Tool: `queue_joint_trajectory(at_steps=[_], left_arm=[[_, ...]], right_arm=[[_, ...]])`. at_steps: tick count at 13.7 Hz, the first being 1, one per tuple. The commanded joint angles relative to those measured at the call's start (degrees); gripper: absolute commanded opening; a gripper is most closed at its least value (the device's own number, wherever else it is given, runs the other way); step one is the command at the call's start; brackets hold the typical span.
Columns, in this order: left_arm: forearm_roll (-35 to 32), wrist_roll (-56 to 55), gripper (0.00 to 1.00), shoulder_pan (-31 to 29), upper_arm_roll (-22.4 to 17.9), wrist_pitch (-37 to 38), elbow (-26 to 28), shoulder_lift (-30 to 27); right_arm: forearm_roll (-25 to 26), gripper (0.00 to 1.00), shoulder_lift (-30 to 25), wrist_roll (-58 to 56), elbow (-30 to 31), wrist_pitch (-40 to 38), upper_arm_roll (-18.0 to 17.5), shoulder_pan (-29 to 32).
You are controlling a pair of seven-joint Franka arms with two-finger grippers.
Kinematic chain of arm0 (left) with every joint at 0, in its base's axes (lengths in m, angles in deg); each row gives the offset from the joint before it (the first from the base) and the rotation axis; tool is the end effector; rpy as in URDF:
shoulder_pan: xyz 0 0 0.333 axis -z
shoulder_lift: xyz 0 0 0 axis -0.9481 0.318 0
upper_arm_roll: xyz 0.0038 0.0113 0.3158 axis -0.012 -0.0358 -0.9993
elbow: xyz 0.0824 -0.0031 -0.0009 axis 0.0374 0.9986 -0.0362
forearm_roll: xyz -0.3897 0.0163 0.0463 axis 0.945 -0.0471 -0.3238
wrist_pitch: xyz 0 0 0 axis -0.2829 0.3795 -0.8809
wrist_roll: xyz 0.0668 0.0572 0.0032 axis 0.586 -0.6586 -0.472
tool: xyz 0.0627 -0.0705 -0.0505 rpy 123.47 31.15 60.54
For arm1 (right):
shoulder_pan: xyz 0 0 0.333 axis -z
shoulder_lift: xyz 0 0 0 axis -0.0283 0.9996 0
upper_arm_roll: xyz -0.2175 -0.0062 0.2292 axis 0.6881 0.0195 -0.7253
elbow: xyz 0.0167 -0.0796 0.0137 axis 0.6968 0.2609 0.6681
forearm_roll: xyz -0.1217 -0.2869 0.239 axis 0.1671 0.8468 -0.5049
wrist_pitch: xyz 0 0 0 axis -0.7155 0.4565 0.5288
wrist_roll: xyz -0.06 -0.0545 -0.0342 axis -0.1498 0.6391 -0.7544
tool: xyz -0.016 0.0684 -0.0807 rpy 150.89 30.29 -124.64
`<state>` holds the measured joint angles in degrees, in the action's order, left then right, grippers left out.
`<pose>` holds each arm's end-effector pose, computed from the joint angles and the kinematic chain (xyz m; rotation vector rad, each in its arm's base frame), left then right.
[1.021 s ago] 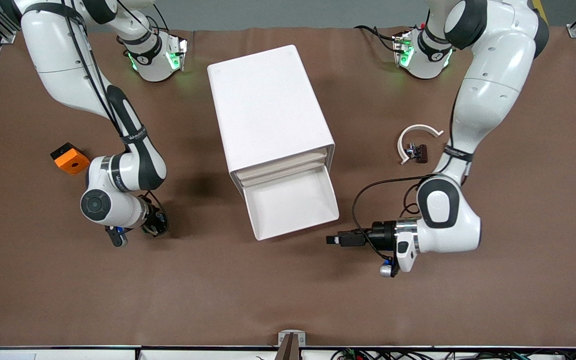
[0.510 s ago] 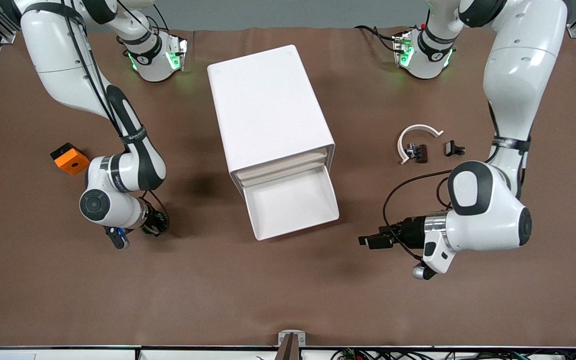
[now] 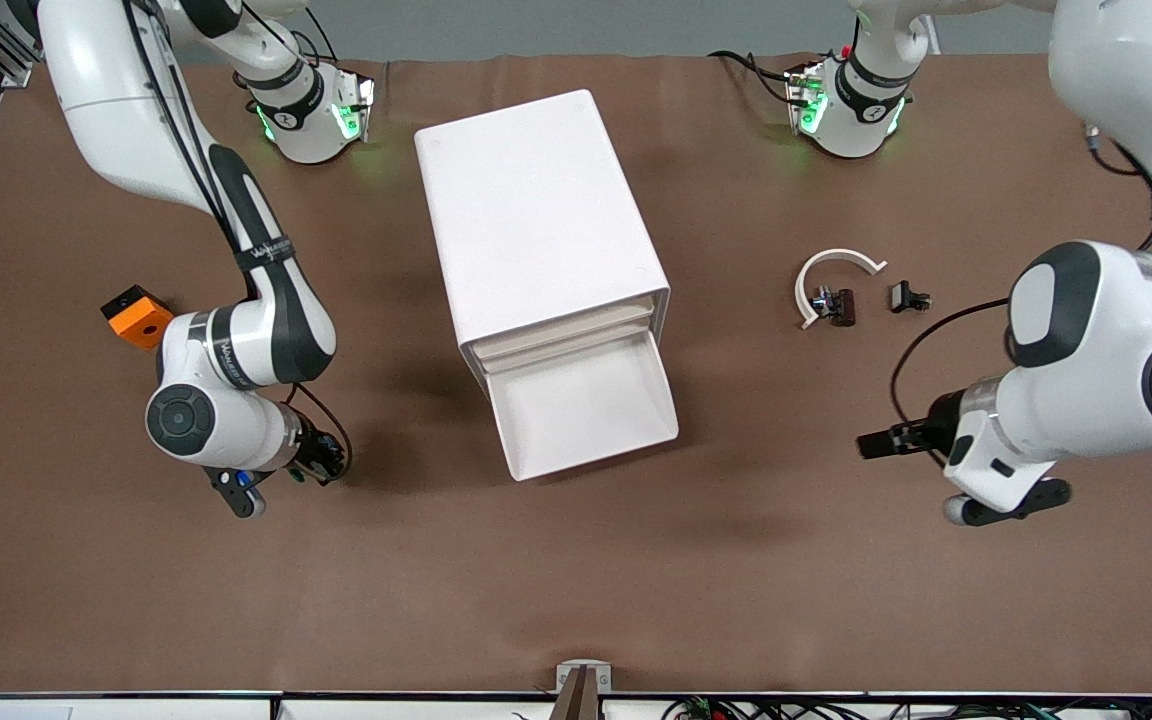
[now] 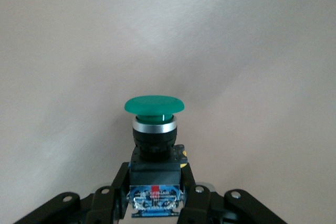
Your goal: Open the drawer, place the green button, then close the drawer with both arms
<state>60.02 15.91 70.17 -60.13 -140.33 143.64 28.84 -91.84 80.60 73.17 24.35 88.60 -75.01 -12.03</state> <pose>0.6961 -0.1019 0.4486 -3.1149 -0.2906 0.1173 0.6833 0.1587 0.2880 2.8304 -1.2629 -0.1849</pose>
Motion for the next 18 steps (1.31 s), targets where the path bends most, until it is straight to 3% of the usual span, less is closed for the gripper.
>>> queue_joint_trajectory(at_steps=[1, 5, 9, 11, 15, 18], left_arm=[[-7.57, 0.48, 1.0, -1.68, -0.57, 1.62, 1.54, -4.45], [-8.3, 6.09, 1.0, -7.57, 0.3, 5.14, 1.71, -10.07], [3.46, 7.6, 1.0, -13.11, 0.31, 9.97, 4.51, -17.97], [3.74, 7.33, 1.0, -13.21, 0.31, 9.97, 7.59, -22.28], [4.36, 7.07, 1.0, -9.45, -1.26, 9.09, 14.8, -28.79], [4.27, 6.98, 1.0, -0.67, -10.04, 9.09, 19.36, -33.27]], right_arm=[[-0.26, 0.0, 0.26, 0.47, -5.91, -3.81, 0.01, -1.8], [-0.18, 0.0, 0.35, 4.43, -10.13, -4.08, -0.08, -4.61], [-1.05, 0.0, 0.44, 4.08, -13.13, -4.08, -0.17, -7.96], [-3.33, 0.0, 0.61, 3.99, -14.97, -3.99, -0.17, -9.89], [-5.1, 0.0, 1.13, 4.87, -17.34, -3.9, -0.08, -12.97], [-5.19, 0.0, 1.23, 3.82, -19.02, -3.46, -0.17, -14.38]])
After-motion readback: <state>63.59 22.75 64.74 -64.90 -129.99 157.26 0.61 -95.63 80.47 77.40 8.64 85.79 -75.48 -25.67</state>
